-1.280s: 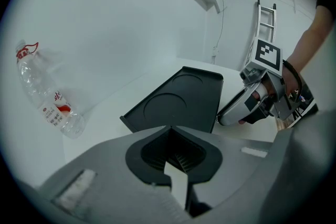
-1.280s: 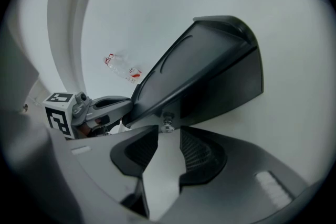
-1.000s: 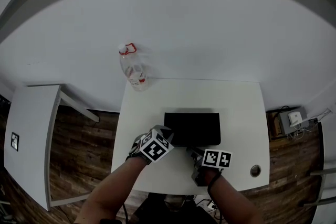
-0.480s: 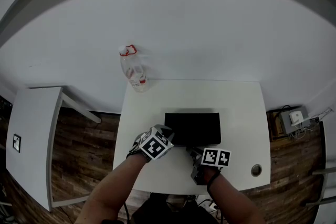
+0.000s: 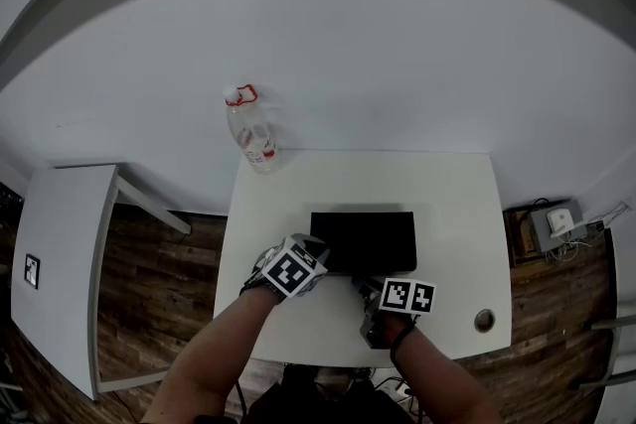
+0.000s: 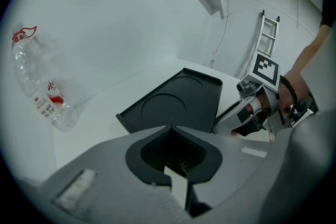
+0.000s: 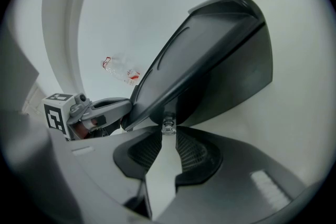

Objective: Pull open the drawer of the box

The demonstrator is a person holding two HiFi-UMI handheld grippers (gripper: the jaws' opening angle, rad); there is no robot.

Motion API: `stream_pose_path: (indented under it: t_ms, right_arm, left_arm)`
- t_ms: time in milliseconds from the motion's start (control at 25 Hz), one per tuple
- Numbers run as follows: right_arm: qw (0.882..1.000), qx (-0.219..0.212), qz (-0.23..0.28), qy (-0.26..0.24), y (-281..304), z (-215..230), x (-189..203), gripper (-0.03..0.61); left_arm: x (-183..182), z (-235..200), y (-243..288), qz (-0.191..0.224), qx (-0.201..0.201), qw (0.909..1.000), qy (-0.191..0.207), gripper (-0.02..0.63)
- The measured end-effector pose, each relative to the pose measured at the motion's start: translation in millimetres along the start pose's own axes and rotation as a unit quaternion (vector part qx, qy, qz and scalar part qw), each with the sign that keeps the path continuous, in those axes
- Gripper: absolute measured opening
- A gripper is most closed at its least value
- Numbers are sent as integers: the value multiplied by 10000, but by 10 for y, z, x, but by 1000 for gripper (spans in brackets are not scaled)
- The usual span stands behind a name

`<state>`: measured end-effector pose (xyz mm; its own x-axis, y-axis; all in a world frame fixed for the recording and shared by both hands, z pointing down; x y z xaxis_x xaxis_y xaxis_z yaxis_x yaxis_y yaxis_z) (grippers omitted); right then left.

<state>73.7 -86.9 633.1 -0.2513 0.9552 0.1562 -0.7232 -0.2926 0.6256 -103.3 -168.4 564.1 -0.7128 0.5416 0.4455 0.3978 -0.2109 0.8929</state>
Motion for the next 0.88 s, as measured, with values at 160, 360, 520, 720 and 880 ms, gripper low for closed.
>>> stream_pose_path:
  t_ms: [160,360,520,720,880]
  right_arm:
    - [10000,-3,-7,2,-8,0,2,85]
    - [10000,-15,-16,-1,-20,-6,36,84]
    - [10000,-10,-24,0,-28,-3,58,84]
    - [10000,-18,-32,-6,-43,-5,109,84]
    - [10000,-42,-39,2,-76,-3,189,84]
  left_arm:
    - [-30,-12,-23,3,9,10000,-14,3]
    - [-29,-15,-38,-3,31,10000,-59,3]
    - [-36,-4,-33,-10,146,9998,-108,3]
    - [-34,-13,-30,-19,176,9998,-114,3]
    - [-36,-7,-30,-27,190,9997,-119,3]
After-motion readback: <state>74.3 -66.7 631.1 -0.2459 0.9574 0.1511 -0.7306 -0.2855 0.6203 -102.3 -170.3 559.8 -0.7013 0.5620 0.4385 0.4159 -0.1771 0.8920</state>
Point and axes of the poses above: the fingertips, and each gripper's own axes: y forward along the fingers, z to its right, x out of its underside, the point moved 9 cm from there along -y, backward along the fingers, and after that the axes turned 11 degrees about -z, right-handed, at the moved point
